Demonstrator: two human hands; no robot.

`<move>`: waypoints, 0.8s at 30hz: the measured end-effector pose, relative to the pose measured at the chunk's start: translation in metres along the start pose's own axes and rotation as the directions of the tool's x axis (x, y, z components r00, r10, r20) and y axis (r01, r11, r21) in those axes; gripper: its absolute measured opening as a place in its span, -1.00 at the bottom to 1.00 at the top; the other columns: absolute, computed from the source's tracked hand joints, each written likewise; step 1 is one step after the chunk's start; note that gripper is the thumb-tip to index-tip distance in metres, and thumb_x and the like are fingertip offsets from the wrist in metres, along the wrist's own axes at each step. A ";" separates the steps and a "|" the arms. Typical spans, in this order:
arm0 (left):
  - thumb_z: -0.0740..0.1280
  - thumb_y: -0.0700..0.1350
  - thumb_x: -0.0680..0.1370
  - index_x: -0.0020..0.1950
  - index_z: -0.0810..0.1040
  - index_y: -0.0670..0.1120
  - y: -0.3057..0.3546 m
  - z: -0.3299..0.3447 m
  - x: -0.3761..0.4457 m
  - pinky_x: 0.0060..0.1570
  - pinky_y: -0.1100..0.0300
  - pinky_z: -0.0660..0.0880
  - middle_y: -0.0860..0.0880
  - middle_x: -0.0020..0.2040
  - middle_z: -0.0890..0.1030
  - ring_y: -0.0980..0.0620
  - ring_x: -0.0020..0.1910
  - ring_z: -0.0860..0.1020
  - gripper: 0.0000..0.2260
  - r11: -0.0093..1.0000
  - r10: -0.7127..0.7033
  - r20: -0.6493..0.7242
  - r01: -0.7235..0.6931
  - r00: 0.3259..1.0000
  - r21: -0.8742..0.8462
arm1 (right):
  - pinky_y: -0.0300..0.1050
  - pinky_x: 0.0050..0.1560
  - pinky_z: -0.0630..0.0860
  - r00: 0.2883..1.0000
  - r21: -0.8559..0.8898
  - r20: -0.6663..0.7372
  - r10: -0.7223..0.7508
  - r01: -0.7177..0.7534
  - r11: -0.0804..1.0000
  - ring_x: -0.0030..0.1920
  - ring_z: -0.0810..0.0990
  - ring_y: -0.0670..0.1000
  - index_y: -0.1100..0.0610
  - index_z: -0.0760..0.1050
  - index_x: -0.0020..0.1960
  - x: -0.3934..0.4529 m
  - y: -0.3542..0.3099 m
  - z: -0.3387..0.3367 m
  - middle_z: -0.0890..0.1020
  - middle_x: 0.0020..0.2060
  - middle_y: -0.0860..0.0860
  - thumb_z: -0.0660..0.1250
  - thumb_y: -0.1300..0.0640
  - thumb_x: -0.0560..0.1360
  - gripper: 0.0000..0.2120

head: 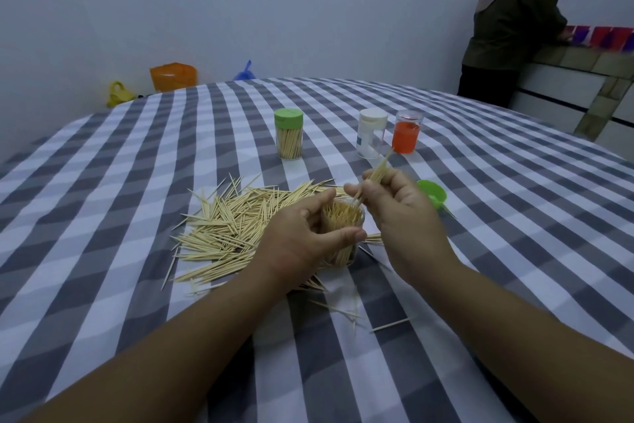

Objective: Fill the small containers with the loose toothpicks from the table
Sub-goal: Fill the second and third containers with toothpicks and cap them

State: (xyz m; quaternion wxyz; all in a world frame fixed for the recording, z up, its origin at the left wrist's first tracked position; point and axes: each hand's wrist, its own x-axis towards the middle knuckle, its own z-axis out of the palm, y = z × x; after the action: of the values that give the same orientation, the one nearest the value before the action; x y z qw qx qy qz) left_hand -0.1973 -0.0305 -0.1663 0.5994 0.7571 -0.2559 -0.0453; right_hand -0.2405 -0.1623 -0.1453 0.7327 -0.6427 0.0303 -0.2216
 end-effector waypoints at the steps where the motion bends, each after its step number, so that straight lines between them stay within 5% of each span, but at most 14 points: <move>1: 0.54 0.04 0.21 0.39 0.42 -0.09 0.000 0.000 0.000 0.06 0.15 0.58 -0.16 0.06 0.64 0.16 0.08 0.61 -0.22 1.000 0.001 -0.003 -0.001 1.000 0.002 | -0.28 -0.14 0.57 1.000 -0.019 0.006 0.021 -0.021 1.000 -0.11 0.66 -0.11 0.12 0.50 -0.04 -0.001 0.003 0.000 0.68 -0.16 0.04 0.21 0.28 0.58 -0.88; 2: 0.54 0.01 0.23 0.38 0.43 -0.08 0.000 0.000 0.000 0.02 0.16 0.59 -0.25 0.08 0.48 0.16 0.05 0.61 -0.26 1.000 0.003 -0.004 -0.003 1.000 0.001 | -0.30 -0.17 0.57 0.999 -0.031 0.012 0.035 -0.035 0.999 -0.15 0.66 -0.15 0.12 0.52 -0.03 -0.001 0.005 0.000 0.68 -0.19 0.00 0.23 0.29 0.57 -0.87; 4: 0.54 0.02 0.21 0.34 0.47 -0.01 -0.002 0.000 0.001 0.07 0.15 0.58 0.10 0.01 0.66 0.17 0.03 0.63 -0.29 1.000 -0.002 0.002 0.002 1.000 -0.022 | -0.34 -0.20 0.56 0.999 -0.064 0.023 0.044 -0.042 0.997 -0.18 0.65 -0.22 0.17 0.54 0.07 -0.001 0.006 -0.001 0.69 -0.23 -0.11 0.24 0.27 0.57 -0.86; 7: 0.53 0.03 0.19 0.18 0.50 0.20 -0.004 0.000 0.002 0.11 0.12 0.57 0.03 0.00 0.68 0.16 0.00 0.64 -0.43 0.999 -0.013 0.007 0.013 1.000 -0.039 | -0.44 -0.23 0.50 0.999 -0.131 0.043 0.017 -0.011 0.991 -0.19 0.60 -0.36 0.24 0.47 0.25 -0.002 0.004 -0.002 0.66 -0.26 -0.30 0.19 0.22 0.60 -0.75; 11: 0.53 0.05 0.19 0.38 0.43 -0.06 -0.003 -0.001 0.002 0.11 0.22 0.55 0.07 0.09 0.63 0.23 0.05 0.61 -0.22 1.000 0.009 0.010 -0.009 1.000 -0.012 | -0.32 -0.14 0.57 0.999 -0.184 0.023 -0.048 0.051 0.982 -0.13 0.66 -0.19 0.00 0.39 0.34 -0.005 0.005 -0.003 0.68 -0.12 -0.06 0.19 0.17 0.61 -0.68; 15: 0.53 0.05 0.22 0.39 0.43 -0.06 -0.002 -0.002 0.001 0.03 0.33 0.55 -0.04 0.09 0.66 0.25 0.03 0.60 -0.24 1.000 0.008 0.006 -0.008 1.000 0.022 | -0.37 -0.14 0.54 0.995 -0.253 0.043 -0.096 0.103 0.962 -0.07 0.64 -0.17 -0.02 0.57 0.07 -0.007 0.007 -0.001 0.66 -0.12 -0.13 0.24 0.24 0.57 -0.78; 18: 0.55 -0.07 0.31 0.38 0.45 -0.07 -0.002 -0.002 0.002 -0.18 0.28 0.56 0.04 -0.02 0.53 0.23 0.04 0.51 -0.34 1.000 0.012 0.011 -0.012 1.000 0.021 | -0.11 0.19 0.51 0.994 -0.343 0.068 -0.090 0.108 0.933 0.15 0.56 -0.10 -0.12 0.59 -0.01 -0.004 0.014 -0.001 0.63 0.04 -0.13 0.26 0.19 0.57 -0.77; 21: 0.57 -0.08 0.31 0.22 0.54 0.11 -0.008 -0.003 0.003 0.09 0.07 0.58 0.04 -0.02 0.69 0.07 0.05 0.64 -0.50 1.000 -0.005 0.002 0.005 1.000 0.014 | -0.01 0.38 0.32 0.988 -0.467 0.138 -0.072 0.129 0.875 0.32 0.40 -0.11 -0.01 0.60 0.14 -0.005 0.015 -0.001 0.52 0.15 -0.18 0.24 0.08 0.58 -0.79; 24: 0.46 0.12 0.23 0.28 0.54 0.03 -0.005 -0.002 0.002 0.16 0.02 0.54 0.07 0.19 0.61 0.14 0.12 0.60 -0.38 0.998 0.037 0.016 -0.038 0.999 0.049 | -0.09 0.36 0.27 0.985 -0.532 0.128 -0.114 0.165 0.830 0.32 0.35 -0.13 -0.09 0.62 -0.02 -0.006 0.012 0.001 0.49 0.12 -0.21 0.33 0.07 0.52 -0.89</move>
State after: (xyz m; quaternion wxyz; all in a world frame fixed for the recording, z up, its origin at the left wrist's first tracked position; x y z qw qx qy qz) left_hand -0.1934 -0.0290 -0.1701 0.5792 0.7664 -0.2758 -0.0333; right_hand -0.2419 -0.1579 -0.1582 0.5043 -0.8330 0.0111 -0.2276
